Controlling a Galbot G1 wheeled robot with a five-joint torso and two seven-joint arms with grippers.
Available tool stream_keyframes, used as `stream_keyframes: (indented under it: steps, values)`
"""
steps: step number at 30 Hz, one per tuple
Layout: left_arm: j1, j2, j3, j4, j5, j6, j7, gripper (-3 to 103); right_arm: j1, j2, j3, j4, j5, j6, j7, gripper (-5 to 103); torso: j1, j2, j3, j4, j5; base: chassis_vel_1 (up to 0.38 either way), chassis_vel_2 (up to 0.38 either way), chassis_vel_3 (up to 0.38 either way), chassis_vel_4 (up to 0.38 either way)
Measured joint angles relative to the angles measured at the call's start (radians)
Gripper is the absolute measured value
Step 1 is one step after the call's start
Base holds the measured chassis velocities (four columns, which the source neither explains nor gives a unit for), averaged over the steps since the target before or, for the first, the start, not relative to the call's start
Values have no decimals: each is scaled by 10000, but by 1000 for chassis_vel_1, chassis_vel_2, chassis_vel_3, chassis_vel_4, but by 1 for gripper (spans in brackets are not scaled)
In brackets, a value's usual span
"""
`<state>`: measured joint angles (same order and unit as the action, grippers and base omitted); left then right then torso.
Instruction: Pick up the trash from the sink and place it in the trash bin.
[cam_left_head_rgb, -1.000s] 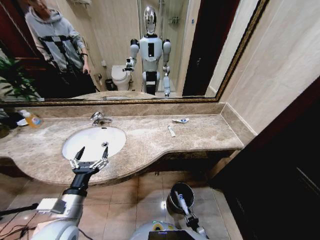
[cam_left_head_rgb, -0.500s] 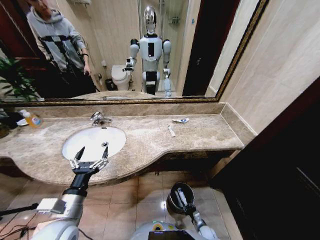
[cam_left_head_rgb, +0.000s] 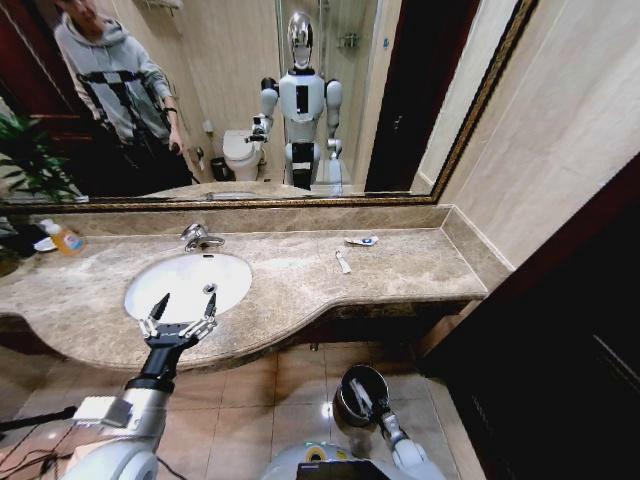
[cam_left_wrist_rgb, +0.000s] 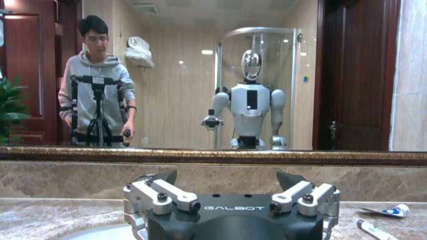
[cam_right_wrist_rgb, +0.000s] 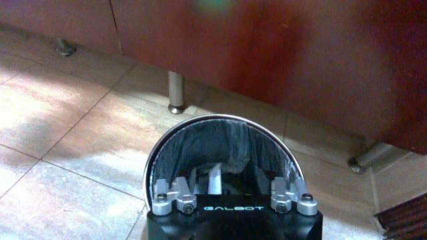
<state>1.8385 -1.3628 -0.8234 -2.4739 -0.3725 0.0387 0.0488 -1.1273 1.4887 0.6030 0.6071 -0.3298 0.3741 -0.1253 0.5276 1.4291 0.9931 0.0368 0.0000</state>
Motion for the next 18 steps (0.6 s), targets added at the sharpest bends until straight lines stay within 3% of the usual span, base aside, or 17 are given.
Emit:
stream_keyframes:
  steps: [4, 8, 11, 18]
  values:
    - [0, 0, 0, 0, 0, 0, -1, 100, 77, 15, 6, -195, 0, 210, 235, 72, 0, 0, 0, 0, 0, 0, 0, 0, 0]
    - [0, 0, 0, 0, 0, 0, 0, 100, 44, 38, 12, -208, 179, 275, 366, 93, 0, 0, 0, 0, 0, 0, 0, 0, 0]
    - [0, 0, 0, 0, 0, 0, 0, 100, -7, 89, 10, -141, 568, 262, 390, 99, 0, 0, 0, 0, 0, 0, 0, 0, 0]
    - [0, 0, 0, -1, 0, 0, 0, 100, -155, 87, 13, 80, 799, 247, 450, 100, 0, 0, 0, 0, 1, 0, 0, 0, 0]
